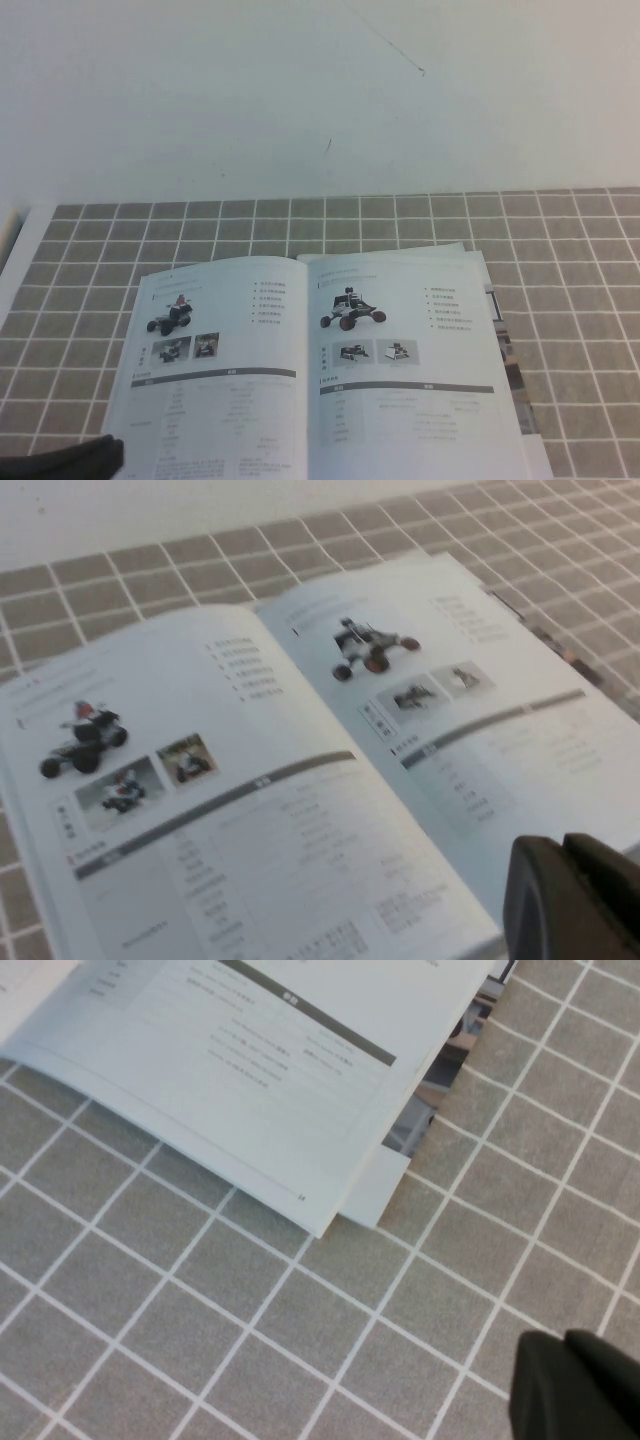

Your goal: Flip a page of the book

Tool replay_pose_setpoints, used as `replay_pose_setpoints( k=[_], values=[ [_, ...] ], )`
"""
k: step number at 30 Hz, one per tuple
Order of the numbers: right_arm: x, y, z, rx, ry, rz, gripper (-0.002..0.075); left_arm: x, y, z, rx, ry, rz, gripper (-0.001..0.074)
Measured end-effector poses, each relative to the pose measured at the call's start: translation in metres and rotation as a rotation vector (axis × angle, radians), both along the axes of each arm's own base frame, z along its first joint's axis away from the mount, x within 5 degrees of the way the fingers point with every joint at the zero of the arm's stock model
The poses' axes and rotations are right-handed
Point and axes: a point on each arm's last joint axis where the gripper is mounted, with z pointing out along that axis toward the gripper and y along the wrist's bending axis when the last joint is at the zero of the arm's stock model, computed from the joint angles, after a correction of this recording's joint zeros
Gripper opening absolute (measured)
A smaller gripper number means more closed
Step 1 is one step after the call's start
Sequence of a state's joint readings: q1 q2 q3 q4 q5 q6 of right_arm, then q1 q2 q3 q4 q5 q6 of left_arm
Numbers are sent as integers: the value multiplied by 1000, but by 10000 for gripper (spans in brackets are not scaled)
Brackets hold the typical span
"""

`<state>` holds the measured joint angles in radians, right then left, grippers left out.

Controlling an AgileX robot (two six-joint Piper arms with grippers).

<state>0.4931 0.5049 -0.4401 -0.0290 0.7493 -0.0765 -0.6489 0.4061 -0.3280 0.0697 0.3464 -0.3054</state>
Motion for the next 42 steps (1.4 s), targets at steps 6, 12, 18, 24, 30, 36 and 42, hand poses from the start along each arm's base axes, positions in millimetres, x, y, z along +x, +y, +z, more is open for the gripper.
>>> replay_pose_setpoints(
  k=[6, 12, 18, 24, 30, 36, 42],
  values=[
    [0, 0, 0, 3, 2, -1, -2, -9, 24, 12, -33, -144, 188, -4],
    [0, 0, 0, 5, 1, -1, -2, -23, 42, 12, 12, -268, 352, -4],
    [0, 0, 0, 5, 1, -1, -2, -25, 46, -19, 32, -301, 420, -4],
    [0, 0, 0, 5, 1, -1, -2, -20, 47, -60, 63, -312, 448, -4],
    [0, 0, 0, 5, 1, -1, -2, -20, 47, -80, 98, -222, 452, -4],
    [0, 0, 0, 7, 2, -1, -2, -21, 48, -85, 124, -160, 451, -4],
    [0, 1, 0, 9, 3, -1, -2, -21, 48, -86, 172, -173, 434, -4]
  ],
)
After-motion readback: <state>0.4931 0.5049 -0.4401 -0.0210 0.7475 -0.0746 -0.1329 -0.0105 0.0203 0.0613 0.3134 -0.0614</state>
